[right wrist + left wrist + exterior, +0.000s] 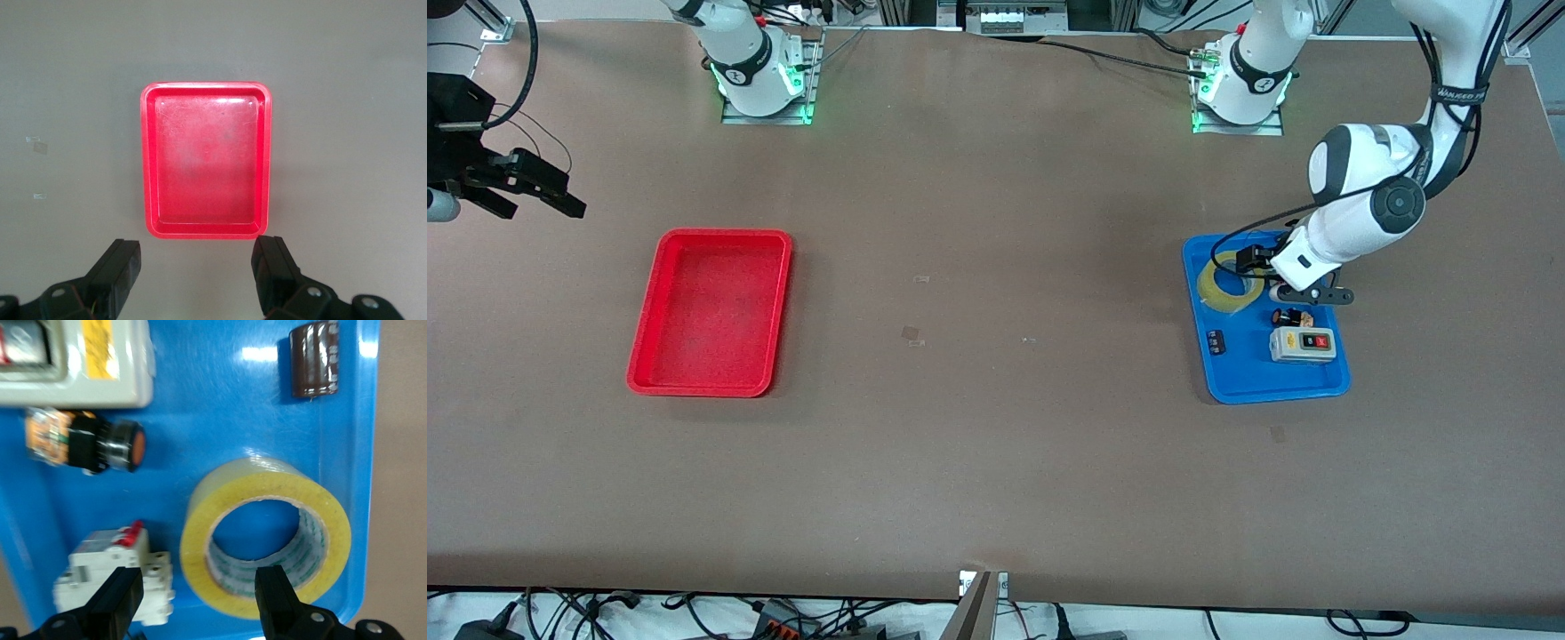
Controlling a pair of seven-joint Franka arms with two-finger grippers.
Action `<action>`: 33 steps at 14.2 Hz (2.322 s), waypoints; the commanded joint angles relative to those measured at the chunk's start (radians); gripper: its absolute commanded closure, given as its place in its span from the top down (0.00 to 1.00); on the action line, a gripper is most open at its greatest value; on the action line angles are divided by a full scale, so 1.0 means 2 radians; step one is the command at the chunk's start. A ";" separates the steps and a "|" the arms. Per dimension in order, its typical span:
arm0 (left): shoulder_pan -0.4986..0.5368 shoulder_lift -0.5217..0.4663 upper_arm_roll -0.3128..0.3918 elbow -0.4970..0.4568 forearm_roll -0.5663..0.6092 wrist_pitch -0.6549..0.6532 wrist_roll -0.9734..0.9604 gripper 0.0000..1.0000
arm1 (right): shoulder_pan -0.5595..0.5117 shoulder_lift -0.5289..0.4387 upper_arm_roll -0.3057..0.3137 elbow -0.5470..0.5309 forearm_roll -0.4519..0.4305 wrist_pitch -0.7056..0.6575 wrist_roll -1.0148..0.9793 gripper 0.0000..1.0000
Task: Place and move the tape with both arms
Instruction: 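Grasp the yellow tape roll with the left gripper and lift it, then carry the tape roll with the left gripper to the table middle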
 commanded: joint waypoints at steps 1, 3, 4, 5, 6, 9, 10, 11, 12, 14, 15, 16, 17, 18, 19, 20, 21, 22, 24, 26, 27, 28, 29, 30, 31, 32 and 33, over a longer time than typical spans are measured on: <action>0.006 0.012 -0.005 0.009 -0.024 0.004 0.009 0.77 | 0.002 -0.002 0.003 0.003 -0.005 -0.005 -0.005 1.00; 0.008 0.022 -0.005 0.012 -0.023 0.003 0.012 0.45 | 0.002 -0.001 0.003 0.003 -0.005 -0.002 -0.005 1.00; 0.008 0.027 -0.004 0.020 -0.023 -0.001 0.012 0.24 | 0.002 -0.001 0.003 0.004 -0.005 -0.002 -0.005 1.00; 0.008 0.026 -0.004 0.021 -0.023 -0.004 0.012 0.07 | 0.002 -0.001 0.003 0.003 -0.005 -0.004 -0.005 1.00; 0.008 0.025 -0.004 0.027 -0.023 -0.013 0.015 0.00 | 0.002 -0.001 0.003 0.004 -0.005 -0.004 -0.005 1.00; 0.010 0.028 -0.002 0.109 -0.019 -0.131 0.019 0.00 | 0.002 -0.001 0.003 0.005 -0.004 -0.006 -0.005 1.00; 0.011 0.035 -0.002 0.161 -0.019 -0.207 0.016 0.00 | 0.002 -0.001 0.002 0.007 -0.002 -0.006 -0.005 1.00; 0.009 0.051 -0.002 0.211 -0.019 -0.269 0.012 0.00 | 0.002 -0.001 0.002 0.013 0.000 -0.006 -0.005 1.00; 0.002 0.069 -0.003 0.256 -0.020 -0.312 -0.007 0.00 | 0.002 -0.001 0.002 0.015 0.001 -0.006 -0.005 1.00; -0.033 0.094 -0.018 0.290 -0.024 -0.328 -0.088 0.00 | 0.002 -0.001 0.003 0.016 0.003 -0.005 -0.004 1.00; -0.054 0.102 -0.020 0.302 -0.024 -0.327 -0.131 0.00 | 0.002 0.002 0.003 0.017 0.003 -0.006 -0.004 1.00; -0.080 0.120 -0.020 0.321 -0.037 -0.327 -0.173 0.00 | 0.002 0.002 0.003 0.019 0.003 -0.008 -0.004 1.00; -0.103 0.135 -0.020 0.344 -0.059 -0.327 -0.204 0.00 | 0.002 0.003 0.002 0.019 0.003 -0.008 -0.004 1.00; -0.120 0.152 -0.020 0.367 -0.076 -0.327 -0.230 0.00 | 0.001 0.007 0.002 0.018 0.003 -0.008 -0.009 1.00; -0.138 0.168 -0.020 0.390 -0.086 -0.327 -0.259 0.00 | 0.001 0.012 0.002 0.018 0.000 -0.008 -0.011 1.00; -0.161 0.186 -0.020 0.417 -0.094 -0.327 -0.297 0.00 | 0.001 0.012 0.002 0.018 0.000 -0.008 -0.011 1.00; -0.180 0.206 -0.020 0.440 -0.099 -0.326 -0.329 0.00 | 0.001 0.012 0.002 0.017 -0.003 -0.008 -0.011 1.00; -0.203 0.229 -0.020 0.466 -0.106 -0.323 -0.364 0.00 | 0.001 0.012 0.002 0.017 -0.003 -0.008 -0.006 1.00; -0.241 0.262 -0.020 0.497 -0.109 -0.277 -0.423 0.00 | 0.001 0.025 0.002 0.016 -0.003 -0.008 -0.006 1.00; -0.277 0.278 -0.020 0.497 -0.109 -0.209 -0.467 0.01 | 0.001 0.030 0.002 0.018 -0.004 -0.006 -0.005 1.00; -0.288 0.285 -0.020 0.497 -0.110 -0.187 -0.485 0.02 | 0.000 0.031 0.002 0.018 -0.006 -0.001 -0.005 1.00; -0.297 0.289 -0.020 0.498 -0.110 -0.169 -0.501 0.07 | -0.001 0.032 0.001 0.018 -0.006 0.000 -0.005 1.00; -0.304 0.291 -0.020 0.498 -0.110 -0.163 -0.504 0.21 | -0.001 0.034 0.001 0.018 -0.006 0.006 -0.005 1.00; -0.307 0.292 -0.020 0.498 -0.109 -0.163 -0.505 0.52 | -0.001 0.036 0.001 0.018 -0.007 0.013 -0.007 1.00; -0.308 0.292 -0.020 0.498 -0.105 -0.162 -0.501 1.00 | -0.001 0.044 0.001 0.019 -0.008 0.014 -0.005 1.00; -0.308 0.290 -0.020 0.498 -0.103 -0.163 -0.503 1.00 | -0.001 0.047 0.001 0.019 -0.008 0.018 -0.005 1.00; -0.307 0.286 -0.020 0.499 -0.102 -0.165 -0.503 1.00 | 0.001 0.047 0.002 0.019 -0.009 0.022 -0.005 1.00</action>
